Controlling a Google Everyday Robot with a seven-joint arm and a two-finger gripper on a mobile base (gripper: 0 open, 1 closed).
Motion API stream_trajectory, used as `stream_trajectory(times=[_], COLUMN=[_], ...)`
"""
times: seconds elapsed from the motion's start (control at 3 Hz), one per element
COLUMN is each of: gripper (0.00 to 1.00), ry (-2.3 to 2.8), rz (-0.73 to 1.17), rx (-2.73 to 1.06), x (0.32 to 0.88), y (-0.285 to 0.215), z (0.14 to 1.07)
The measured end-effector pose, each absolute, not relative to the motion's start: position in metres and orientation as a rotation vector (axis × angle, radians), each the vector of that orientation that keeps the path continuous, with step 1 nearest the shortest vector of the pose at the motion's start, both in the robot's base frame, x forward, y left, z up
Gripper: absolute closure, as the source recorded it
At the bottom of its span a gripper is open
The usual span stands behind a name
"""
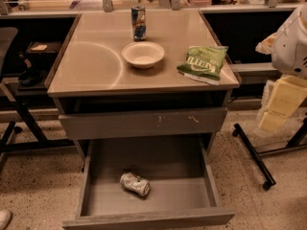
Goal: Pick redbull can from middle drawer and place on counter
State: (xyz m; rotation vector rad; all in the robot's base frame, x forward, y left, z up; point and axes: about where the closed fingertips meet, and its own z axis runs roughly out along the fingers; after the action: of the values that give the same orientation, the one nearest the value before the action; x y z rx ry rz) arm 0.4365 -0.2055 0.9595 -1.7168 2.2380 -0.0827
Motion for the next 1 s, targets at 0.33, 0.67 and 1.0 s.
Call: stream_trajectory(times=[0.33,0.67,1.0], gripper=[0.0,0.0,0.0], ry=[2.271,2.295,2.3], rz=[-0.026,0.085,0.099], rx=[-1.692,-1.717,-1.724], x=[0.441,0.437,0.435], y=[-0.18,-0.145,-0.141], z=[0.921,0.879,0.872])
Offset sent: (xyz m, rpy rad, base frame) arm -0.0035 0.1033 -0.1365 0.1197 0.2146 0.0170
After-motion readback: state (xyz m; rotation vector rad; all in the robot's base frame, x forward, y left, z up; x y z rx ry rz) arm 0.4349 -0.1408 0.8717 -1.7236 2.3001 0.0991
